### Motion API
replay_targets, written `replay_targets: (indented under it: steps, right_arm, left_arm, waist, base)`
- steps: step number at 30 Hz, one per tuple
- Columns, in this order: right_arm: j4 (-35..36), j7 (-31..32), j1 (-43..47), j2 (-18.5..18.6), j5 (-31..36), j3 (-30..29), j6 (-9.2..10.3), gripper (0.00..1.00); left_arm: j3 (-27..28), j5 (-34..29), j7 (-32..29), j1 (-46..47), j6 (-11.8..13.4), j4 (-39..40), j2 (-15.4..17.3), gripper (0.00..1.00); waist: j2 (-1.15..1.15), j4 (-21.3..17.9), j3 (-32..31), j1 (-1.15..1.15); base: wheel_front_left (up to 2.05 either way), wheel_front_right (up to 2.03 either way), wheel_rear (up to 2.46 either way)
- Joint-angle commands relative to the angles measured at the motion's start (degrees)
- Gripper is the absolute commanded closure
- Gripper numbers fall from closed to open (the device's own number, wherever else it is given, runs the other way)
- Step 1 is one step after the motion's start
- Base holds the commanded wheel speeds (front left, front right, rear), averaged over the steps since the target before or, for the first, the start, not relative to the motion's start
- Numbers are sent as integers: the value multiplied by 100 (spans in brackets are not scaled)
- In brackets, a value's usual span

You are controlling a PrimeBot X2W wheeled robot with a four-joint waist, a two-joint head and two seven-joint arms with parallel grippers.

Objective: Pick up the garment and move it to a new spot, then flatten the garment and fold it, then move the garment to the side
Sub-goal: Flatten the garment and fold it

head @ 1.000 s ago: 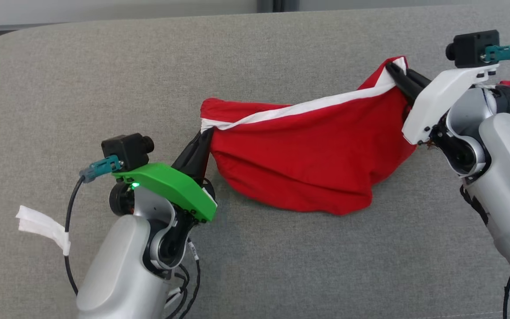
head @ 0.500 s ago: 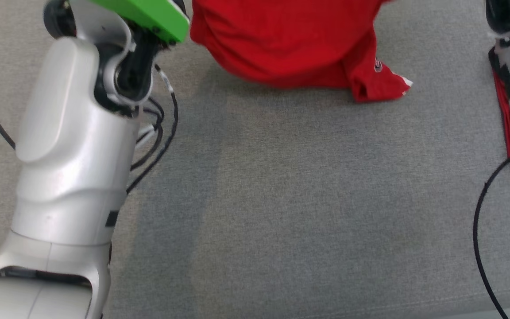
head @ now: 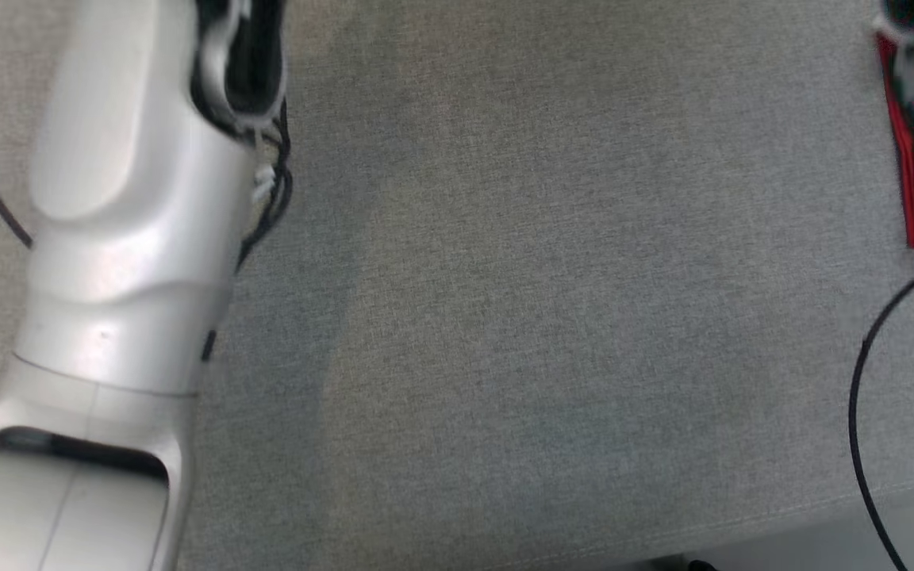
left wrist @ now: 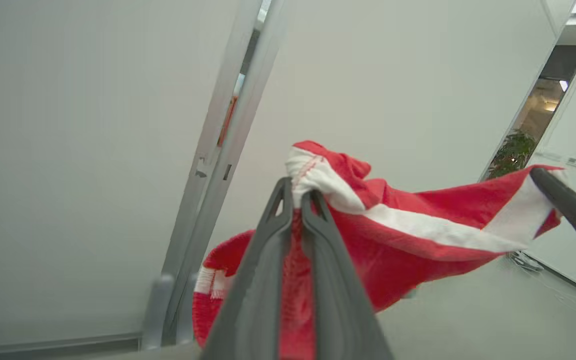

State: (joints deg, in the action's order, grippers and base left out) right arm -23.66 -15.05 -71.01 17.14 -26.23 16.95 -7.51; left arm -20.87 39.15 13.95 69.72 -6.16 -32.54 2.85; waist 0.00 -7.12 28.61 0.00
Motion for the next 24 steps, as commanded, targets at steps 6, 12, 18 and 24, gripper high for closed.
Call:
replay_targets:
  steps: [6,12,18,24]
  right_arm:
    - [89,158,1948,559,-941,962,6,100]
    - [556,645,3592,975,-1489,998,6,100]
    - [1328,1647,5009,1255,-1618,686,8,100]
    - [2283,2711,6182,1296,-1387,311,8,100]
  left_arm:
    - [-395,-399,135,-1673,-114,-66,123,100]
    - [-175,-702,129,-3205,-128,544,285,100]
    - [-43,-990,129,-4435,-127,906,463,100]
    - [-266,-1196,93,-5451,-75,946,708,100]
  waist:
    - [0,208,-189,0]
    - [0,222,-627,0]
    - [0,171,-1218,0]
    - [0,57,-1701,0]
  base:
    - [0,0,0]
    - [0,0,0]
    - [0,0,0]
    - [0,0,0]
